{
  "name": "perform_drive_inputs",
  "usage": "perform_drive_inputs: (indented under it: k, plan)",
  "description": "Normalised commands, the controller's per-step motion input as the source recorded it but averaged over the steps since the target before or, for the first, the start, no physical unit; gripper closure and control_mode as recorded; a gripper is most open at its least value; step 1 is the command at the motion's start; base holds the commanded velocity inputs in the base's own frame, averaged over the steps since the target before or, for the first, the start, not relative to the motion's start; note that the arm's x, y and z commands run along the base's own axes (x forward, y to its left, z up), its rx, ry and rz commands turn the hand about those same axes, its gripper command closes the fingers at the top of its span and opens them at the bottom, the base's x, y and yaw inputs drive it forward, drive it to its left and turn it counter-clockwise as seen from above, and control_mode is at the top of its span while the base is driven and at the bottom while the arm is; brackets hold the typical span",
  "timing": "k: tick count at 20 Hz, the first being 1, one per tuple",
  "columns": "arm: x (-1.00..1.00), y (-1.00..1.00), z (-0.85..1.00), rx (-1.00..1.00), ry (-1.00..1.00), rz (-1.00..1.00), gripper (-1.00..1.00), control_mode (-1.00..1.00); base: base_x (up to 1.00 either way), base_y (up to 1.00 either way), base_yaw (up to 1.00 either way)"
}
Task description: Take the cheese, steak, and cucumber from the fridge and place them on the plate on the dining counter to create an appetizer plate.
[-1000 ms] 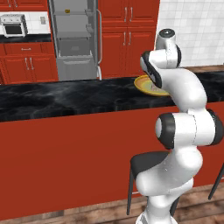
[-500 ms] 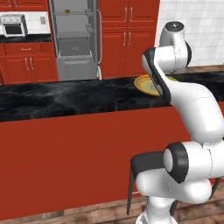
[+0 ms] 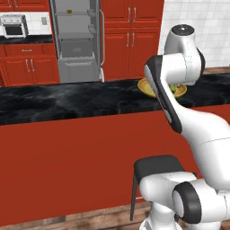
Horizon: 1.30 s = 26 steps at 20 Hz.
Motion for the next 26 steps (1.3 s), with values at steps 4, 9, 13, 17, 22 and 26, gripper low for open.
perform_drive_inputs:
  k: [4, 9, 13, 17, 22, 26]
  plan:
    - [-0.43, 0.29, -0.02, 0.01, 0.11, 0.01, -1.00, -1.00, 0.00, 0.00, 0.00]
    - [-0.14, 0.06, 0.00, 0.00, 0.01, 0.00, -1.00, 1.00, -0.36, 0.06, 0.00]
    - [0.00, 0.00, 0.00, 0.00, 0.00, 0.00, -1.00, 1.00, -1.00, 0.01, -0.02]
    - [0.00, 0.00, 0.00, 0.00, 0.00, 0.00, -1.00, 1.00, -1.00, -0.62, -0.05]
    - [0.00, 0.00, 0.00, 0.00, 0.00, 0.00, -1.00, 1.00, -0.54, -1.00, 0.00]
    - [0.00, 0.00, 0.00, 0.00, 0.00, 0.00, -1.00, 1.00, -0.18, -1.00, 0.01]
